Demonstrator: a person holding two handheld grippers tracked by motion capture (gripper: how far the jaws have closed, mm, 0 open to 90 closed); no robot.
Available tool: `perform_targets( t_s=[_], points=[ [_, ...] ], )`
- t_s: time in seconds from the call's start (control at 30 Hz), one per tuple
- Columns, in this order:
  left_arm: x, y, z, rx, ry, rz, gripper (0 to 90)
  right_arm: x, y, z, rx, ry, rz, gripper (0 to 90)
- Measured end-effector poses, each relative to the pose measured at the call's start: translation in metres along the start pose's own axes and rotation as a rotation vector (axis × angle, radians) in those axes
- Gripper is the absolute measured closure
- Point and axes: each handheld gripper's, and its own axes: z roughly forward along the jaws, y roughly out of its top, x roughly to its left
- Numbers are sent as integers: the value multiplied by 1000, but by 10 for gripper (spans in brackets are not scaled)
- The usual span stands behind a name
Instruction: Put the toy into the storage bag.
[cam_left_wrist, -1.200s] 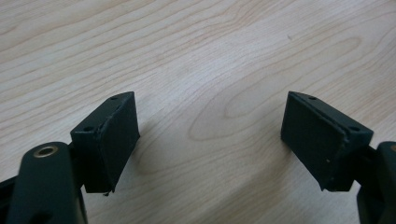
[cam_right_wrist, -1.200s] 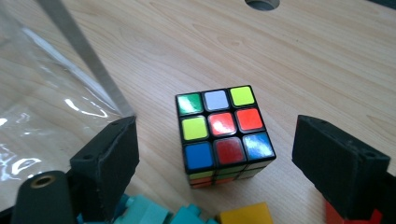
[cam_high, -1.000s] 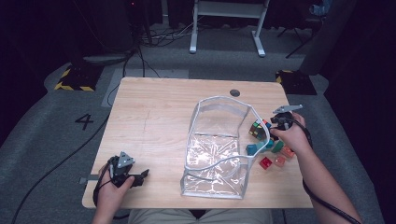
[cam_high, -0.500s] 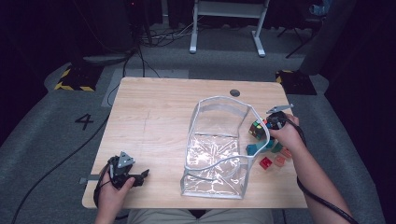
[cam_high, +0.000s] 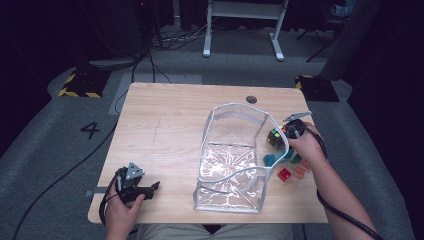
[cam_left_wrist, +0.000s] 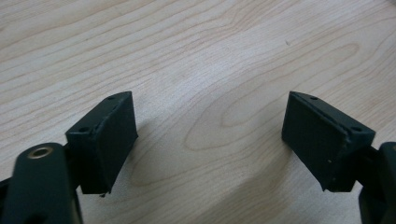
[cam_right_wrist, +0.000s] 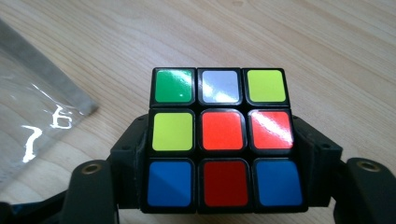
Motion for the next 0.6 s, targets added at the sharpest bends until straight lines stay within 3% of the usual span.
perform_targets(
  t_s=[0.6],
  points=[
    [0, 0, 0, -2, -1, 0, 177, 7, 18, -60, -68, 24, -33, 341]
  ],
)
